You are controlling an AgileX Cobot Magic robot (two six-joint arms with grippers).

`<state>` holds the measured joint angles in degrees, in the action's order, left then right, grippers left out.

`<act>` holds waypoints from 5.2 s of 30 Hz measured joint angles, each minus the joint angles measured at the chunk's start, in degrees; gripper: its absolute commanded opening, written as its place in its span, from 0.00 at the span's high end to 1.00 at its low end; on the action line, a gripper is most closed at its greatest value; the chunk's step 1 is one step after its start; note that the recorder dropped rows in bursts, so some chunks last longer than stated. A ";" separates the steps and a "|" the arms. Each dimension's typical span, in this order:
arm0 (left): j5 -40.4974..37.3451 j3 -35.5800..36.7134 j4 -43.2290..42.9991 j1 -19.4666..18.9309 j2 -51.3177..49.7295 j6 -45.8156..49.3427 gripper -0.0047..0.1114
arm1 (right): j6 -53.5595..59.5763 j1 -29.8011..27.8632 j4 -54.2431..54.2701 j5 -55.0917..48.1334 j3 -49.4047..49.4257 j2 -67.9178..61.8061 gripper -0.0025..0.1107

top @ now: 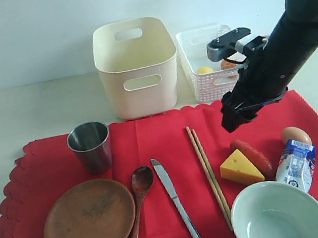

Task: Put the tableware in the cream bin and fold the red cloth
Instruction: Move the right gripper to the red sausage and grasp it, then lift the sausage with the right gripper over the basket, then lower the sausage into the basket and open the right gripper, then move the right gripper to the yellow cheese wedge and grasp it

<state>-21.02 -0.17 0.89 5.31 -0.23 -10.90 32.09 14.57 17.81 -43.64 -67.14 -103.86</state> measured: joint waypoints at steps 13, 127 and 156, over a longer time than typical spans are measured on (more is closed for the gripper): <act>0.00 0.00 0.00 0.00 0.00 0.00 0.96 | 0.22 0.00 -4.76 -1.17 0.13 -6.99 0.66; 0.00 0.00 0.00 0.00 0.00 0.00 0.96 | -2.68 0.09 0.86 -9.82 0.41 5.78 0.31; 0.00 0.00 0.00 0.00 0.00 0.00 0.96 | -6.90 8.51 -7.26 1.31 4.64 -7.17 0.98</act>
<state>-21.02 -0.17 0.89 5.31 -0.23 -10.90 25.19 23.08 10.55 -42.33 -62.50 -111.02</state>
